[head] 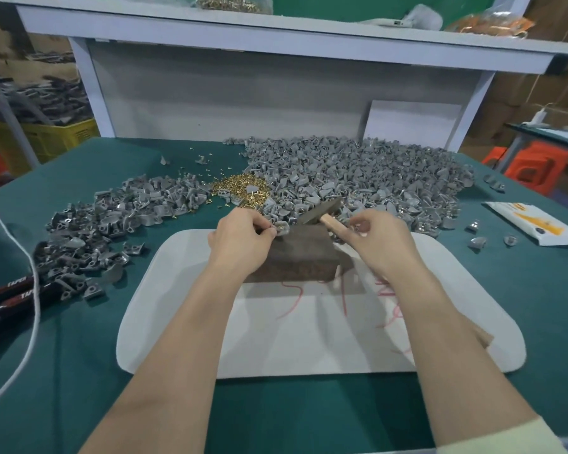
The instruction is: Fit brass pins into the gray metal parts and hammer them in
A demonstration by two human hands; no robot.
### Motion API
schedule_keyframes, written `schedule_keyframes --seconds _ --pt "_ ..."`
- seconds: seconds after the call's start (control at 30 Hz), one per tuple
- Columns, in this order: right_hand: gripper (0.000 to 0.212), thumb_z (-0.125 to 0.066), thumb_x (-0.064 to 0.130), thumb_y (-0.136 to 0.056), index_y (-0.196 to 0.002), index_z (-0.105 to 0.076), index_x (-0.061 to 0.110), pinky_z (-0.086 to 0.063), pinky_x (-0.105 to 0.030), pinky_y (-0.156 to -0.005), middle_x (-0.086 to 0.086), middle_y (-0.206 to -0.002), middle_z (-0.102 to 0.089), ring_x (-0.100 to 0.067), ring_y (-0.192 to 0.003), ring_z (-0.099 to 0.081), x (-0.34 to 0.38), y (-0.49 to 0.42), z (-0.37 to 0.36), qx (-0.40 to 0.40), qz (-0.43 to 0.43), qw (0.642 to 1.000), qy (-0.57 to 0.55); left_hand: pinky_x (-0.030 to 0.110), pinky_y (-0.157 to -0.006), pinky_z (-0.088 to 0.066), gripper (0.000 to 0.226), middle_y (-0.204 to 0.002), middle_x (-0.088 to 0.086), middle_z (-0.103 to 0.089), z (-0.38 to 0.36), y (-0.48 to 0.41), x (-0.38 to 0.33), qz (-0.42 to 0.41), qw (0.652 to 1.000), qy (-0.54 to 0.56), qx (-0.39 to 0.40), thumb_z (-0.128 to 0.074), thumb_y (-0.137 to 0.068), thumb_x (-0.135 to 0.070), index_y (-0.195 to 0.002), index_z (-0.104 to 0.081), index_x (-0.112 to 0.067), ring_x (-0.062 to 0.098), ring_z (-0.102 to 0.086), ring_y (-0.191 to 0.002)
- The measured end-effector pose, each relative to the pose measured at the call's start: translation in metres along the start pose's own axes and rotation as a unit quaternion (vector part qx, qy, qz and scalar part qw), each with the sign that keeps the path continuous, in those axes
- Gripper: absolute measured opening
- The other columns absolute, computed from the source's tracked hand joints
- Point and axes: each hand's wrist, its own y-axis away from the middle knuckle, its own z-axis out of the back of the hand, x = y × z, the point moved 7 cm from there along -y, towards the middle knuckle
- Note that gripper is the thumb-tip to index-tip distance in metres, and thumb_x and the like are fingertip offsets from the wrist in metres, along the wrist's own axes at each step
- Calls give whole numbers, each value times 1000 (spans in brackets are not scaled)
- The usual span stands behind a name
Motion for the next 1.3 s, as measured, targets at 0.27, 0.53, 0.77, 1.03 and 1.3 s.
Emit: schedule_keyframes --seconds 0.27,0.53,0.77,1.03,1.3 --pt "11 -59 22 -89 -91 -69 23 -48 -26 -78 2 -91 -69 -16 -84 -61 75 10 -27 47 138 989 -39 42 -96 -43 12 -98 -2 -69 -4 2 -6 -26 999 -39 -8 -64 -87 -25 -77 -59 -29 24 -59 -106" --pt "11 -51 12 -92 -96 -61 14 -39 -31 -75 -6 -106 -54 -26 -96 -55 92 15 -34 20 162 985 54 40 -92 -42 11 -98 1 -68 -6 1 -10 -57 993 -102 -32 -59 -89 -23 -84 -67 -19 28 -56 -106" --pt "17 -48 5 -90 -103 -57 9 -38 -30 -77 -8 -112 -53 -26 -102 -53 102 20 -38 -7 210 971 112 37 -81 -32 18 -100 9 -64 -8 2 -16 -81 985 -147 -47 -51 -89 -14 -91 -69 -10 33 -48 -103" --pt "11 -51 17 -94 -86 -58 16 -53 -30 -69 -1 -84 -66 -16 -72 -65 82 -31 -23 52 70 994 -66 43 -101 -39 34 -129 4 -51 5 -3 -16 -49 996 -8 -76 -60 -90 -29 -122 -59 -18 25 -50 -118" --pt "71 -48 4 -94 -150 -9 23 -53 -45 -86 -9 -118 -53 -25 -95 -63 59 -86 -50 87 -66 968 -225 40 -102 -39 32 -131 6 -49 -6 -20 -24 -37 998 18 -40 -54 -92 -32 -122 -57 -18 27 -49 -119"
